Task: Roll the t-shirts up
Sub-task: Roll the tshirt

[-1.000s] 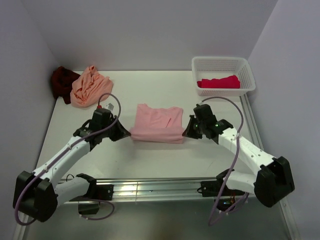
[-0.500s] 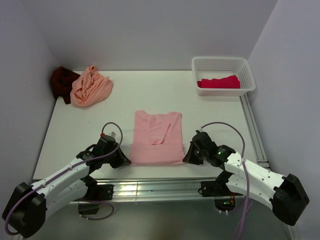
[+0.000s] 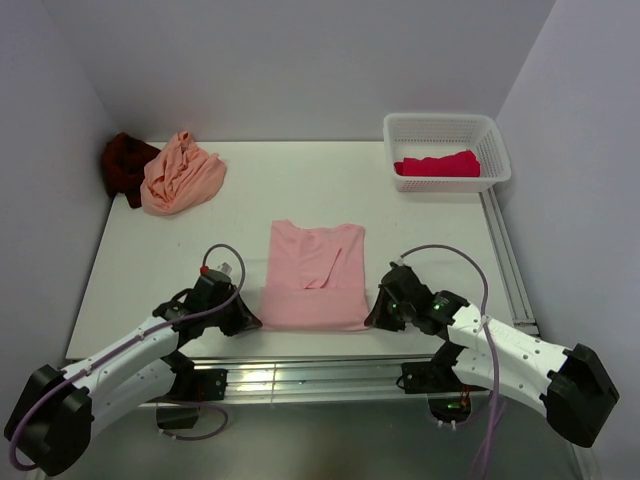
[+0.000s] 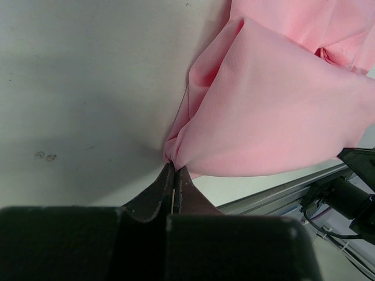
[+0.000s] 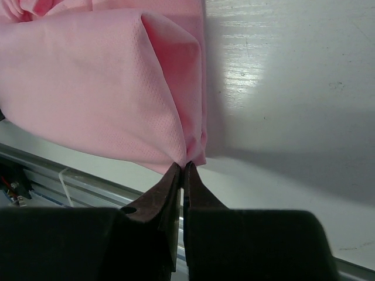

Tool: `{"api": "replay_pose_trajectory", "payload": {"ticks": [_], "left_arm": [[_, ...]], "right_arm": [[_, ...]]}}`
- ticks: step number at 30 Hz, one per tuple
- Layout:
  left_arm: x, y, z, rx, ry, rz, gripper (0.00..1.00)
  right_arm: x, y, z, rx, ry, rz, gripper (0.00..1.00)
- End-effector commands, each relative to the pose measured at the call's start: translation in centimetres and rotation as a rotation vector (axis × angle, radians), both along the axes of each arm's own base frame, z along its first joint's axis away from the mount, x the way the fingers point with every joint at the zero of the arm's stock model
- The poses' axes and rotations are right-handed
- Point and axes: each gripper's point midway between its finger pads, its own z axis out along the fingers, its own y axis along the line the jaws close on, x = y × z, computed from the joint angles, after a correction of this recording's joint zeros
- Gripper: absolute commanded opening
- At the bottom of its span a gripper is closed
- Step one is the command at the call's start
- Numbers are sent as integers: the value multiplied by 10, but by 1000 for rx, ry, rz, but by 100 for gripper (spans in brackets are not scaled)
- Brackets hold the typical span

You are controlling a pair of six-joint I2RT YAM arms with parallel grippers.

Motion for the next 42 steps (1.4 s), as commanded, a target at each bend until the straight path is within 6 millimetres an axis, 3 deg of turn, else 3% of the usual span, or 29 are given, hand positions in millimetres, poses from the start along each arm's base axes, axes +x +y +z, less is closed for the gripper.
{"api": "replay_pose_trajectory", "payload": {"ticks": [1,14,19,21,23,26,31,36,42], "left_arm": [[9,-1,13,0,-27,20,0],[13,-8,27,-15,-19,1,0],[23,-7,32,-13,-73,24,0],[21,-6,26,-30,-84,36,0],[24,-8,28,-59,-123,55,0],[24,-4,22,-40,-141,85,0],[12,-1,10,16,-74,74,0],[12,-9,16,-16,-104,67,0],[9,-7,21,21,-76,69,0]], "right_arm": [[3,-7,2,-56,-11,-1,5],[3,-6,9,-90,21,17,0],[18,-10,20,-64,-82,-43,0],[22,-9,13,-31,-128,-61,0],[29,-3,19,41,-198,-80,0],[34,-15,13,20,-235,-136,0],[23,-17,2,-29,-152,-113,0],[22,-21,-7,-50,-156,-127,0],[19,-14,5,-33,-122,-103,0]]}}
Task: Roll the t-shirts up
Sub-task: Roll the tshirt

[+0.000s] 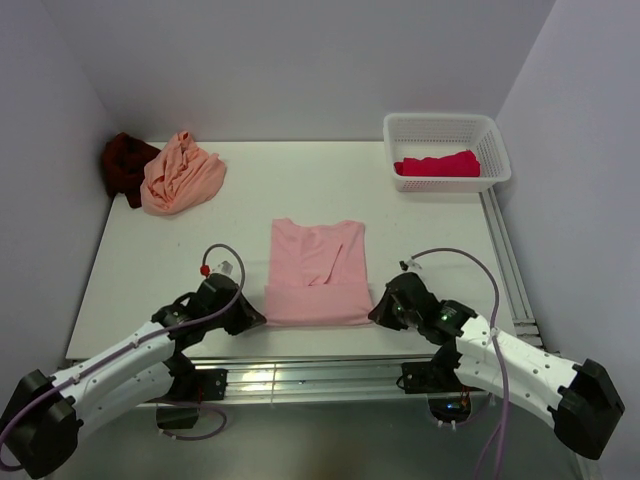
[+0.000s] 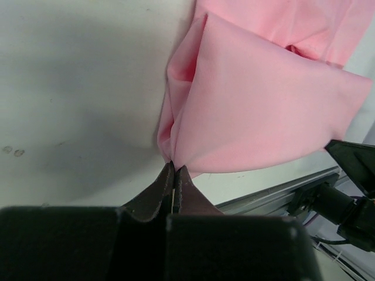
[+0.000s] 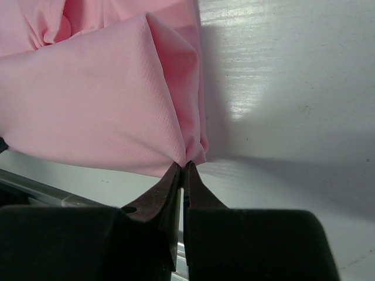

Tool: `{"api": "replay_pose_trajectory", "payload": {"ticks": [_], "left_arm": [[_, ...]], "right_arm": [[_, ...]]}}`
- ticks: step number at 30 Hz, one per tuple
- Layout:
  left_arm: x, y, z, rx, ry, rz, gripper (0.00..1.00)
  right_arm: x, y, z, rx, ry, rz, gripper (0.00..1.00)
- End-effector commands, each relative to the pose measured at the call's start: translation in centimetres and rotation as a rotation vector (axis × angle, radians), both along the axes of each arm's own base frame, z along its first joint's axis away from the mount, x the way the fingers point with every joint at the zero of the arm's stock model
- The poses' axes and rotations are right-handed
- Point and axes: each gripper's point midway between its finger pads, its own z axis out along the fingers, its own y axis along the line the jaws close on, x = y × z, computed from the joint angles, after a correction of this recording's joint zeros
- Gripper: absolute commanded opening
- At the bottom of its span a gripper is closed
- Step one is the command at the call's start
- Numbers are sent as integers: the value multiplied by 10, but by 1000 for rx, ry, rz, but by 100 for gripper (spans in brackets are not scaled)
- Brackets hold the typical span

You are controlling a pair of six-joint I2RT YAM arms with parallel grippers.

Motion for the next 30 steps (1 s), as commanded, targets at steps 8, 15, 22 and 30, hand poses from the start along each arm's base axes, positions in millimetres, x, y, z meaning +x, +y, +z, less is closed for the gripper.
{"api": "replay_pose_trajectory", "payload": {"ticks": [8,15,22,30], "left_arm": [[0,7,4,80,36,10,1],[3,18,7,129,27,43,2],[7,13,3,113,49,41,0],[10,11,19,37,36,27,1]], "right_arm": [[-7,1,3,-84,80,72,14],[-6,10,33,21,-52,129,97],[16,31,91,-65,-295,303,89],[5,86,109,-259,-502,584,95]]}}
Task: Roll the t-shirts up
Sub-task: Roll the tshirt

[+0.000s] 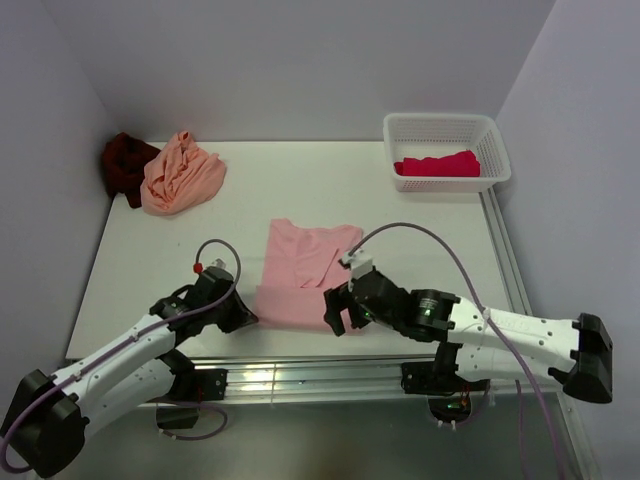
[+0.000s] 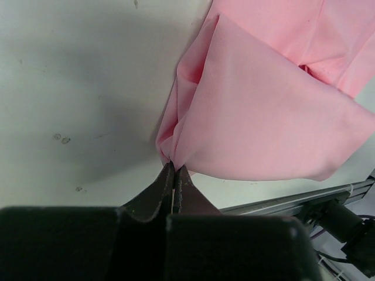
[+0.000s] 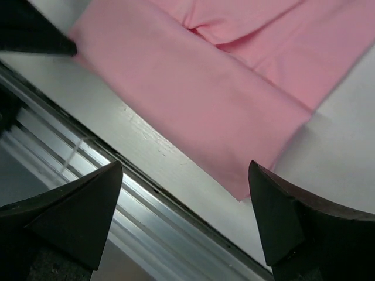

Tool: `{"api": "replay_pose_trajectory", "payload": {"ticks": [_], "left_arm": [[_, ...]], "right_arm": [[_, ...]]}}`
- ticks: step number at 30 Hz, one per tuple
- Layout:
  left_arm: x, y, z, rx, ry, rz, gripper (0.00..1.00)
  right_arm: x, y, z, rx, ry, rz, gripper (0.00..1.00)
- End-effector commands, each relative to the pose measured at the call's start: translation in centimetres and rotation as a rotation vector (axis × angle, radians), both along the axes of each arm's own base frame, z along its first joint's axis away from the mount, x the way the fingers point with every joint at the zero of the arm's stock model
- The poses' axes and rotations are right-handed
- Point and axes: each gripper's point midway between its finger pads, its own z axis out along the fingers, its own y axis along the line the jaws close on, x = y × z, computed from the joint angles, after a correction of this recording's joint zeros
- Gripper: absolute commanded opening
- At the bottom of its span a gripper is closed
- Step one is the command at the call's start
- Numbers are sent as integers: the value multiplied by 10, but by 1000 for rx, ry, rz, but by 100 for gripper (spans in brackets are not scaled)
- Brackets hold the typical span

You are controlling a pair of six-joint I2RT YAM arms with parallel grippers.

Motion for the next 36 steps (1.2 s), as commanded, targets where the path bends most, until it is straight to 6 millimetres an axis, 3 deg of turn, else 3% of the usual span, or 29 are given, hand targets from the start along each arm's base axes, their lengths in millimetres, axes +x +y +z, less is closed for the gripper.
{"api": "replay_pose_trajectory", "payload": {"ticks": [1,8,14,23,31,36], "left_arm": [[10,-7,22,-55,-43,-27,0],[11,-6,19,-73,-19,-36,0],[15,-9,29,-113,-20,-48,0],[19,-7,45,-123,-33,-69,0],[16,-10,41,-158,-21,-89,0],[17,-6,45,-146,-21,-79,0]], "right_arm": [[3,23,18,-103,-228,140,94],[-15,60,5,-253,-460,330,93],[-7,76,-2,-385,-569,344,97],[-12,101,-41,-603,-622,480,99],[-4,106,-67,-694,-656,479,99],[11,102,-79,-773,-684,446,99]]}}
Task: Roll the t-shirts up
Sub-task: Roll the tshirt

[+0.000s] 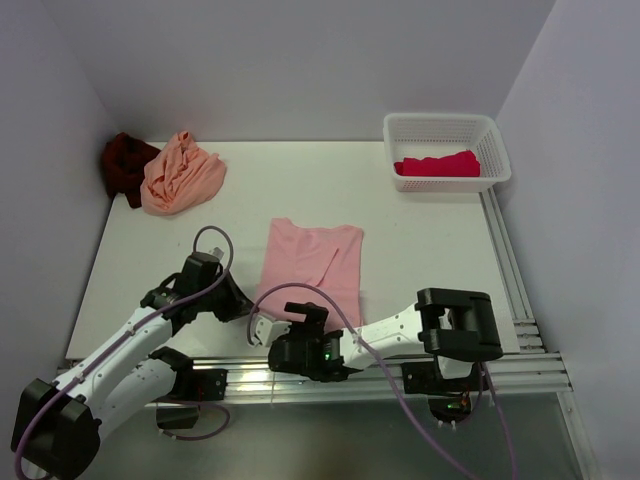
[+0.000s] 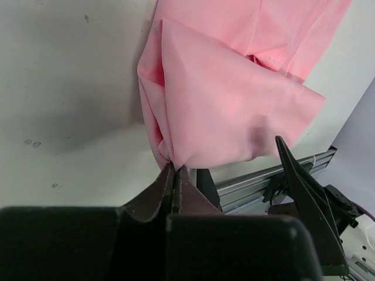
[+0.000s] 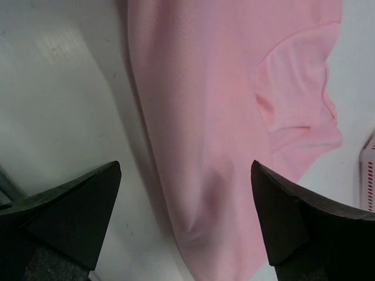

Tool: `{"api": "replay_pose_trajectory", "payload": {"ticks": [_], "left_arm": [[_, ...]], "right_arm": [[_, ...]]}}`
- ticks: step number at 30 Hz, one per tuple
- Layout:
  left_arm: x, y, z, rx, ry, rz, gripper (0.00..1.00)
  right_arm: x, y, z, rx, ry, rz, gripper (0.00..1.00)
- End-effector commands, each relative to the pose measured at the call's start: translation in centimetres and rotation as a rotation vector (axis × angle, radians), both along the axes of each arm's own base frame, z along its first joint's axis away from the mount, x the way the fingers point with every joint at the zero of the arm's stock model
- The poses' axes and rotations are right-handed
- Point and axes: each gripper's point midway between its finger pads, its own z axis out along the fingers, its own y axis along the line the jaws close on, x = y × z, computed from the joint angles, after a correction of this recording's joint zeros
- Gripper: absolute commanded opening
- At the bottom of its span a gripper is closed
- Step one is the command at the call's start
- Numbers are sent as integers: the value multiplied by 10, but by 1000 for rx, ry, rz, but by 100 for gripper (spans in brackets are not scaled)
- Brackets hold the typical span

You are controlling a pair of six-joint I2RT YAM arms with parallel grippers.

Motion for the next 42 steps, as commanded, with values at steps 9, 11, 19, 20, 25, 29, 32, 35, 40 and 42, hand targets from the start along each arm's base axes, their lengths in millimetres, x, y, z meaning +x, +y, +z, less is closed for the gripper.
{"api": "replay_pose_trajectory", "payload": {"ticks": [9,11,19,20,25,29,32,35,40,42], "left_arm": [[4,0,14,-10,-30,-16,0],[4,2,18,-5,-32,-18,1],[11,5,28,-5,-56,-17,1],[11,5,28,-6,-58,-17,2],[13,9,32,14,-69,-12,6],[20,16,40,63,-93,6,31],[26,22,53,99,-114,16,50],[33,34,68,155,-132,41,64],[48,57,94,229,-182,86,70],[49,65,98,245,-188,116,70]], "right_arm": [[44,-11,-3,-55,-100,-116,93],[47,-13,-8,-76,-101,-123,90],[45,-9,-19,-96,-51,-109,41],[43,-8,-19,-90,-38,-106,36],[30,3,-22,-61,63,-68,0],[16,10,-25,-70,208,-37,0],[13,16,-25,-35,321,-45,0],[5,20,-26,-3,450,-23,0],[-3,25,-29,-25,613,-11,0],[-3,32,-25,-10,680,-6,0]]}}
